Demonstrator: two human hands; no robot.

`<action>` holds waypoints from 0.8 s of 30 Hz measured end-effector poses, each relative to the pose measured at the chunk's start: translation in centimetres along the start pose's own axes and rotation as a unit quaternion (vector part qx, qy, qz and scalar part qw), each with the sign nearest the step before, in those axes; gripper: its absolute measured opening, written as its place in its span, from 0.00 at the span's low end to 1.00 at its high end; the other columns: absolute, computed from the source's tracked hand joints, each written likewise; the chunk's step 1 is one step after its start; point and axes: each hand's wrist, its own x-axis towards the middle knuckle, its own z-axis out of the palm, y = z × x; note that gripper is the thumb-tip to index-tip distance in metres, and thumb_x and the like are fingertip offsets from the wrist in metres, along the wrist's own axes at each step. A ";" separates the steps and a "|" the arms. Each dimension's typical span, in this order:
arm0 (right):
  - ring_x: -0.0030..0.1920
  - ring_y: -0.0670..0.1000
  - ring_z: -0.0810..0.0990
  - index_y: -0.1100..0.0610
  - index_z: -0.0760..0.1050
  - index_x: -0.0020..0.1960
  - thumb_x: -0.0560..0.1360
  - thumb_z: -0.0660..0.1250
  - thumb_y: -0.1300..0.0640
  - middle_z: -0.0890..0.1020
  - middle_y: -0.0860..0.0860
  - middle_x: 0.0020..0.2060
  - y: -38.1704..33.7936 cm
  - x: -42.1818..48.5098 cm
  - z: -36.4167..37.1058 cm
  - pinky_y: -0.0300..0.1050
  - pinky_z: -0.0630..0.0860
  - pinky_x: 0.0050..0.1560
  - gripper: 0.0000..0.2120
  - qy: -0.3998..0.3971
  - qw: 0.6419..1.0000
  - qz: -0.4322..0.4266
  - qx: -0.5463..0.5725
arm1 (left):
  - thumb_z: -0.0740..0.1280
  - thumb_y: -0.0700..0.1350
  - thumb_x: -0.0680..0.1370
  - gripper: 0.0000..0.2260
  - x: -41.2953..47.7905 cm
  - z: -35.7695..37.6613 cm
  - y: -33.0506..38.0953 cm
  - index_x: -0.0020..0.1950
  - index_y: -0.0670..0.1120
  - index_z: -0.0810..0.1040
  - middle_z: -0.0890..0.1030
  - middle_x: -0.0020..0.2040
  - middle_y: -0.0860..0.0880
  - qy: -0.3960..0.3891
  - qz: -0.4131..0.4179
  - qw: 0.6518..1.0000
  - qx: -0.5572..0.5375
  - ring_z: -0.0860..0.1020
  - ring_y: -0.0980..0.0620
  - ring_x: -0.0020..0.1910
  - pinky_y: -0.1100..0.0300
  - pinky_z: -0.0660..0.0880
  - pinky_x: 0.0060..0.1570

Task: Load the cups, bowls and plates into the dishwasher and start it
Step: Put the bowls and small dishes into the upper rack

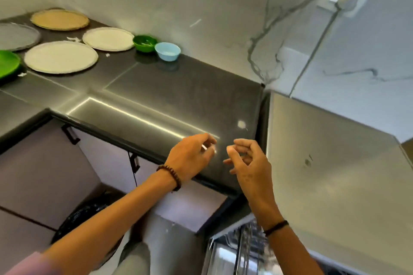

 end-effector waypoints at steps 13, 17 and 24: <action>0.40 0.46 0.85 0.51 0.75 0.57 0.78 0.68 0.54 0.83 0.48 0.47 -6.2 21.4 17.1 0.43 0.83 0.39 0.09 -0.068 0.997 -0.020 -0.018 | 0.64 0.50 0.78 0.08 19.1 -12.7 -12.3 0.55 0.53 0.78 0.81 0.47 0.56 0.027 -0.064 0.997 -0.028 0.79 0.57 0.45 0.55 0.78 0.49; 0.39 0.45 0.85 0.50 0.75 0.57 0.78 0.68 0.53 0.82 0.48 0.47 -6.9 27.0 22.1 0.40 0.82 0.37 0.08 -0.065 0.997 -0.002 -0.030 | 0.65 0.48 0.77 0.07 24.7 -16.1 -17.2 0.54 0.52 0.79 0.82 0.47 0.55 0.029 -0.099 0.994 -0.047 0.79 0.58 0.45 0.56 0.78 0.51; 0.40 0.45 0.85 0.51 0.74 0.58 0.78 0.68 0.53 0.81 0.47 0.49 -7.0 34.9 28.0 0.39 0.82 0.38 0.09 -0.064 0.994 0.062 -0.060 | 0.65 0.48 0.76 0.08 33.2 -19.3 -23.3 0.53 0.50 0.79 0.82 0.45 0.51 0.026 -0.169 0.983 -0.064 0.80 0.51 0.46 0.51 0.78 0.52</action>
